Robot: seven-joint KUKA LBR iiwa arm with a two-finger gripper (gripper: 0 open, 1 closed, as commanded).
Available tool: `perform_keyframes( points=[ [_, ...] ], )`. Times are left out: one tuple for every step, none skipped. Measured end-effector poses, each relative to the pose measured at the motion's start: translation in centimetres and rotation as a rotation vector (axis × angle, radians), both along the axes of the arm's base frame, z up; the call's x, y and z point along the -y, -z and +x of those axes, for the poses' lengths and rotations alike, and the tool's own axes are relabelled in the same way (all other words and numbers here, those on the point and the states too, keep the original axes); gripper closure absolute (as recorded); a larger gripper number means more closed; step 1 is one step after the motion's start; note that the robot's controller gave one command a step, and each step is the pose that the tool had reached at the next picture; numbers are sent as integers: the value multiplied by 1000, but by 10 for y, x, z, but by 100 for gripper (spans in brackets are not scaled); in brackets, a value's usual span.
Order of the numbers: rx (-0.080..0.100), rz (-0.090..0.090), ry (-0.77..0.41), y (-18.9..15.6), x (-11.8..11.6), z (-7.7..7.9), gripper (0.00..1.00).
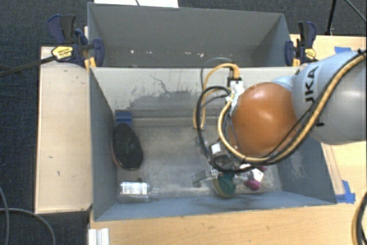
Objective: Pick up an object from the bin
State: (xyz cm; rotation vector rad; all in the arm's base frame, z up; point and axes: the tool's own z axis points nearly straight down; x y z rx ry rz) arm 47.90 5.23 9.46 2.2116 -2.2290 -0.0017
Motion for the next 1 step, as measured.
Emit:
perform_keyframes(
  points=[
    [0,0,6,-1,0,0,100]
  ],
)
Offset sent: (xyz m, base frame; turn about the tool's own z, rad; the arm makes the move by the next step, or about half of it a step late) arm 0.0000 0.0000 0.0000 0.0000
